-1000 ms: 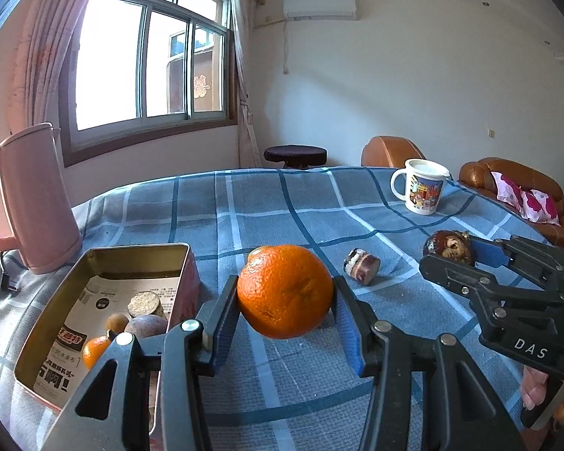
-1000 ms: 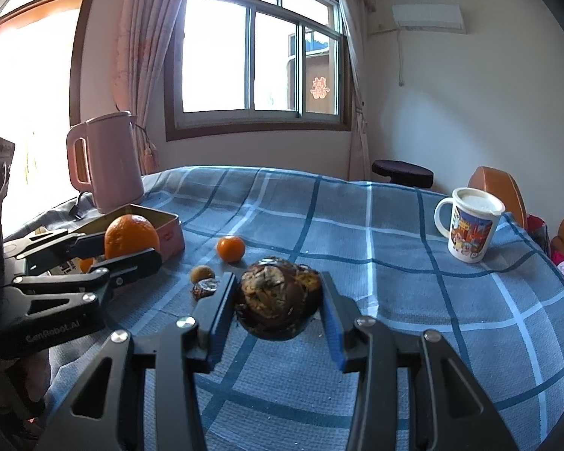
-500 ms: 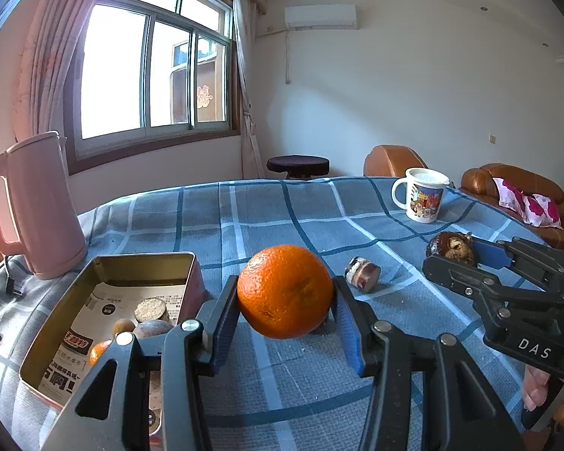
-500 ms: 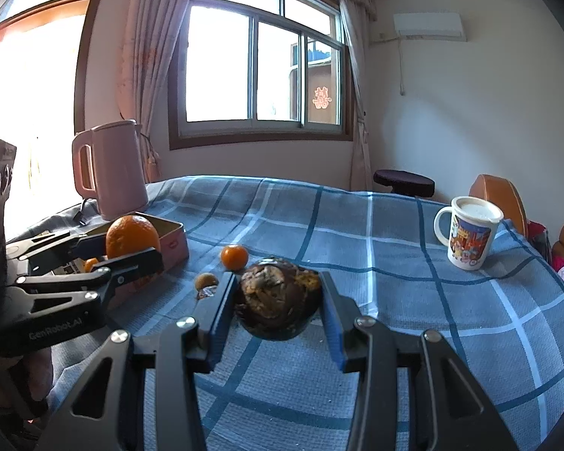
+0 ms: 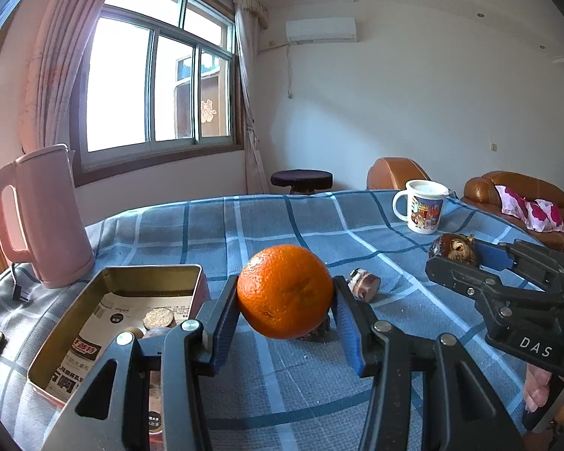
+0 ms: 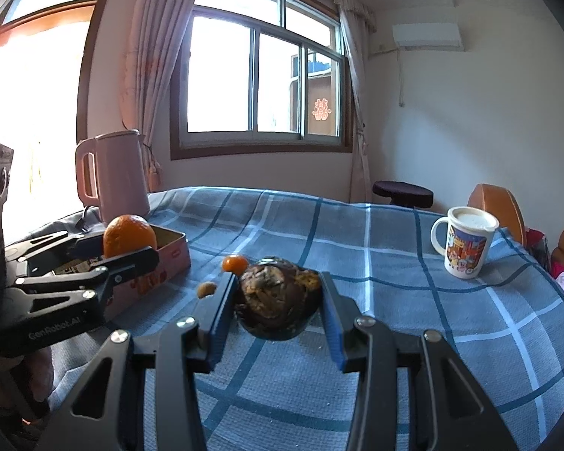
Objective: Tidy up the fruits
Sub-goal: 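Lift and carry the large orange and brown fruit with both tools toward the tin, then open the right tool to drop the brown fruit into the tin while the left tool releases the orange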
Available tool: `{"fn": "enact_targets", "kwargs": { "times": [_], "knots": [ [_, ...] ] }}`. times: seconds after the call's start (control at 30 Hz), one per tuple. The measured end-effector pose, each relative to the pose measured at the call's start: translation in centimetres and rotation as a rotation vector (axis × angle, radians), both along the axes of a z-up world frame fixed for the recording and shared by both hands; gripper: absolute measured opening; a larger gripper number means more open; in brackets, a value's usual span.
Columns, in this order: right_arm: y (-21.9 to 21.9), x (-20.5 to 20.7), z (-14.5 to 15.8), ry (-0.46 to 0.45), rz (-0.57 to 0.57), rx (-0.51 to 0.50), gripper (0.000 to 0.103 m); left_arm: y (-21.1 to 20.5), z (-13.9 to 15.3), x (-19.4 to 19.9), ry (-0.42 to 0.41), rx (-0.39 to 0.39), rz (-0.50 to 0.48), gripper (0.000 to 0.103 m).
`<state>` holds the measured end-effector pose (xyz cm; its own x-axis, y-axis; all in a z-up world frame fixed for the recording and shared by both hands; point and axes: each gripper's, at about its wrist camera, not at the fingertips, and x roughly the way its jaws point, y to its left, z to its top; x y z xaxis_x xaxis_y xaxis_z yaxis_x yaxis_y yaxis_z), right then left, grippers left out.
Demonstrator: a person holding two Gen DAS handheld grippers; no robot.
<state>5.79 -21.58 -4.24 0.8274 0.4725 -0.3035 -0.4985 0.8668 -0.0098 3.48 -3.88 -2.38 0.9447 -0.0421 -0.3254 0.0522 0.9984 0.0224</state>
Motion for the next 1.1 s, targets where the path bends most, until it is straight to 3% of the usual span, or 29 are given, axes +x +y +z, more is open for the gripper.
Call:
{"fn": "enact_targets", "kwargs": {
  "times": [0.47,1.1],
  "knots": [
    [2.0,-1.1,1.0,-0.058,0.023,-0.041,0.045,1.4,0.9,-0.7,-0.028,0.002,0.039,0.05],
    [9.7,-0.7,2.7,-0.052,0.187,-0.108,0.045,8.2,1.0,-0.2,0.045,-0.007,0.164,0.05]
  ]
}}
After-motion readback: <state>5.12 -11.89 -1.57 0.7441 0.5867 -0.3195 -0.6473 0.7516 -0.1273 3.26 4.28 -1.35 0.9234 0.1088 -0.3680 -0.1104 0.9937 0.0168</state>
